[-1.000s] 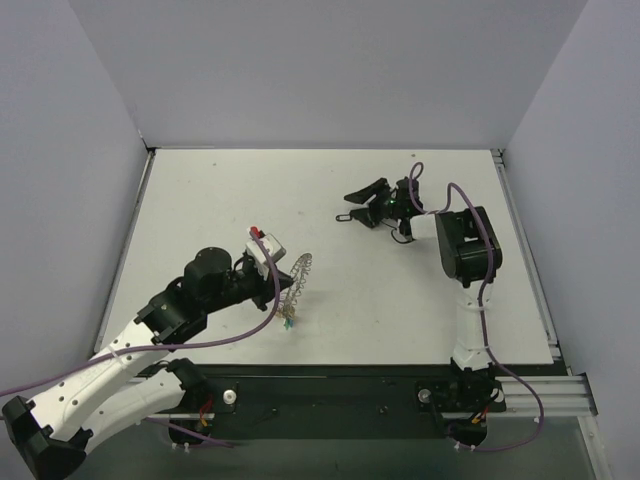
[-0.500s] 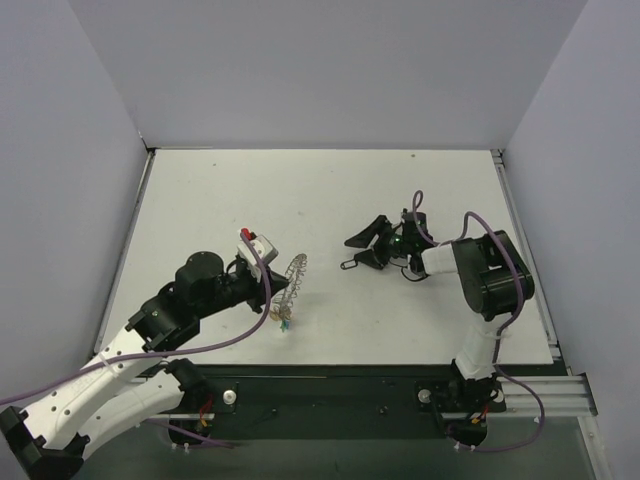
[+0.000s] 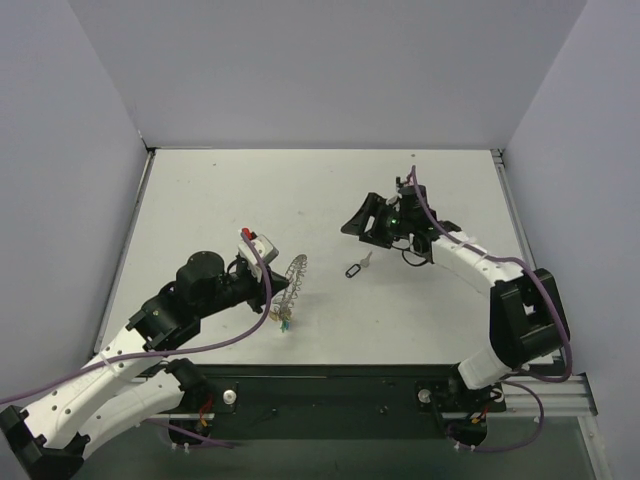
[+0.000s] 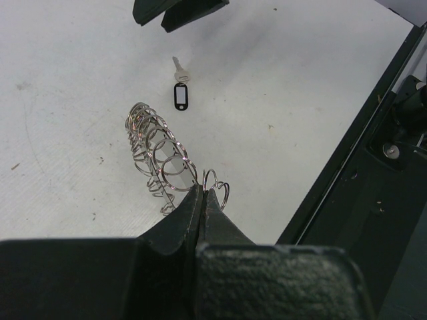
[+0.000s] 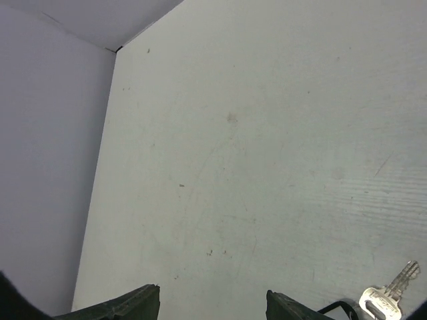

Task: Put the keys on the keyring

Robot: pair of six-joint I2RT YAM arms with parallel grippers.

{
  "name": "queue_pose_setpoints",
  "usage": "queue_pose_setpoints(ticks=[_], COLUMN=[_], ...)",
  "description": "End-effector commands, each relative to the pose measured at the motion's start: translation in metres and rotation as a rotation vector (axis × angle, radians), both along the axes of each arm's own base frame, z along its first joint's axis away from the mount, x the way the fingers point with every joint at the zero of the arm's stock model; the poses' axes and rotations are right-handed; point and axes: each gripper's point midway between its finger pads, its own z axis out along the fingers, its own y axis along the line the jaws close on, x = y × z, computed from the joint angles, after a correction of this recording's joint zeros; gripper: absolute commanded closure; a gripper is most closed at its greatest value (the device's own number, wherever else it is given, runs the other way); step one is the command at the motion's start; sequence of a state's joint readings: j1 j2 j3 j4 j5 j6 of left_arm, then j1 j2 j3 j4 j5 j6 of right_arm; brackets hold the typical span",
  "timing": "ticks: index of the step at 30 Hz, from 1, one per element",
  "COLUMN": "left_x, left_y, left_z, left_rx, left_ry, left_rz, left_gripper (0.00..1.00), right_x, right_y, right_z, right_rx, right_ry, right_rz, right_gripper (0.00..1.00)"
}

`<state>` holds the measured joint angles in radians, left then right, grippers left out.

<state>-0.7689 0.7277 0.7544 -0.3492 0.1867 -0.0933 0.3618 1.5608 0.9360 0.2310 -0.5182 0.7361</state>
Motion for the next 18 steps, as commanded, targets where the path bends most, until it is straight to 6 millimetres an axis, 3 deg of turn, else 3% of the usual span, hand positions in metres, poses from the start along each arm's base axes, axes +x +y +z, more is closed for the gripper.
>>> queue_pose_setpoints(ticks=[1,8,18], left_x=[0.005,0.006,0.003], left_y=[-0.004,-0.006,-0.006], left_z=[0.028,0.028,0.029], left_rx=[-0.070,-0.075,-0.084], left_ry=[-0.063,-0.064,-0.066], left_rz=[0.007,0.004,-0.007], left_gripper=[1.00,1.00,1.00], right_x=[-0.022,-0.049,-0.053], right_y=[-0.035,-0.051,-0.047], right_z=[-0.023,-0.056,-0.095], right_rx=[-0.225,-0.300,-0.226], right_ry=[0.079,0.245,0.418], right_rz=[-0.018,-0.032,-0.067], right_gripper=[0.37,0.42,0.54])
